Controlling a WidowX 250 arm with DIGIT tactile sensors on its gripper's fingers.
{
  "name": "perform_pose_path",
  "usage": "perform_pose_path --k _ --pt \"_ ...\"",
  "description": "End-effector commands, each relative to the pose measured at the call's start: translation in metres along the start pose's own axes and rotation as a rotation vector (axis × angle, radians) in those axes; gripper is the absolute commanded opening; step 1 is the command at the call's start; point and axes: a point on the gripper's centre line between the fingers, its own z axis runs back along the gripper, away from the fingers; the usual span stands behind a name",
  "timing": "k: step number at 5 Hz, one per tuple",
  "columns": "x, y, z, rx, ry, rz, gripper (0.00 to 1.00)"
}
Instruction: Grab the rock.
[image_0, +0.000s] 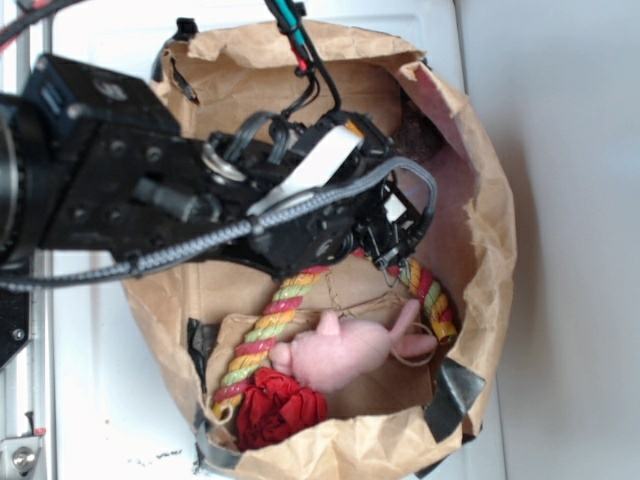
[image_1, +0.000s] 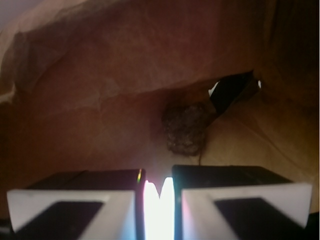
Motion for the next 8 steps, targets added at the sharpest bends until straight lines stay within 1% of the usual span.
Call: perform_pose_path --k 1,3,4,6,8 --pt "0.034 0.005 -0.002 0.041 -0.129 0.015 1.00" --pt "0.031 0.008 -0.023 0.105 -0.174 0.003 1.00" --pt "0.031 0.006 -0.027 0.114 -0.182 0.005 1.00" --pt "0.027 -0.002 -0.028 0.105 -0.175 0.009 1.00" --pt "0.026 -0.002 -0.027 0.084 -0.153 0.047 1.00"
